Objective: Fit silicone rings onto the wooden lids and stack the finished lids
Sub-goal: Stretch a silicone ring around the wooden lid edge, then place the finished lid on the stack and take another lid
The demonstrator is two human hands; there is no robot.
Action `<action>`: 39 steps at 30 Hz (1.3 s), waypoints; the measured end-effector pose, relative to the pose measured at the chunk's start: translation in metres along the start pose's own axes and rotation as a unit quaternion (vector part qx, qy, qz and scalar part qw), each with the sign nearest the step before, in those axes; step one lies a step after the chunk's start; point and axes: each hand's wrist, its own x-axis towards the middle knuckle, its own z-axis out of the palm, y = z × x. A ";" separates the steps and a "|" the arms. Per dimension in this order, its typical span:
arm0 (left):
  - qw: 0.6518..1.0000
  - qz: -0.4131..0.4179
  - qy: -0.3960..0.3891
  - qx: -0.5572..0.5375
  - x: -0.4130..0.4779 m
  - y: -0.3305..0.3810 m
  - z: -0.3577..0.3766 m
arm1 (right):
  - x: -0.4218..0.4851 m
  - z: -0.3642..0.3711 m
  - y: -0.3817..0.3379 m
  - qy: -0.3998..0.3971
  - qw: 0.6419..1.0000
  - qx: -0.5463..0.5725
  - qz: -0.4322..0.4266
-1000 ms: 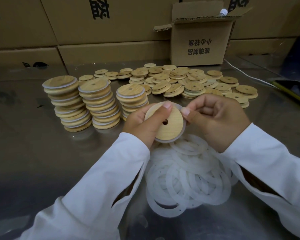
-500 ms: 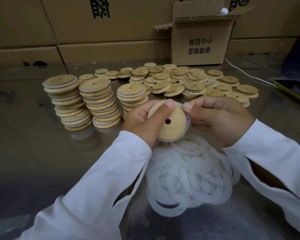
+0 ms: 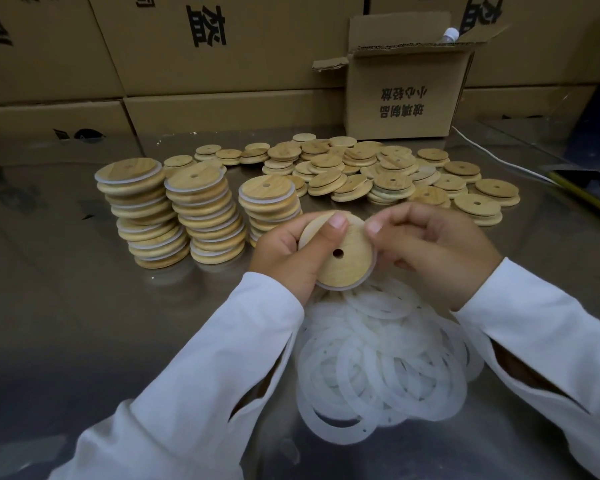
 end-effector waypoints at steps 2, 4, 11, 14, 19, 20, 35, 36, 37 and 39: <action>1.000 0.007 0.005 -0.005 0.000 0.000 0.000 | -0.002 0.002 0.002 -0.020 0.998 -0.046 -0.024; 1.000 0.016 0.010 0.002 -0.001 0.000 -0.001 | -0.001 0.002 0.002 -0.024 0.995 -0.082 -0.047; 0.996 -0.056 0.060 -0.024 0.006 -0.001 -0.003 | 0.034 -0.001 -0.024 -0.009 0.990 -0.123 -0.064; 0.992 -0.103 0.070 -0.022 0.008 -0.006 -0.002 | 0.062 0.009 -0.043 0.061 0.994 -0.074 -0.051; 0.994 -0.084 0.067 0.011 0.004 -0.008 -0.001 | 0.094 0.055 -0.056 -0.041 0.991 -0.082 0.097; 0.995 -0.076 0.063 0.015 0.003 -0.007 -0.001 | 0.096 0.063 -0.056 -0.053 0.986 -0.107 0.119; 0.997 -0.051 0.047 0.027 -0.002 -0.003 -0.001 | 0.120 -0.001 -0.033 0.134 0.968 -0.102 0.184; 0.997 -0.050 0.046 0.030 -0.002 -0.003 -0.001 | 0.121 -0.012 -0.027 0.159 0.964 -0.111 0.182; 0.997 -0.050 0.046 0.034 -0.002 -0.003 0.000 | 0.122 -0.024 -0.020 0.184 0.957 -0.131 0.181; 0.997 -0.051 0.046 0.041 -0.003 -0.002 0.000 | 0.121 -0.044 -0.001 0.234 0.937 -0.202 0.165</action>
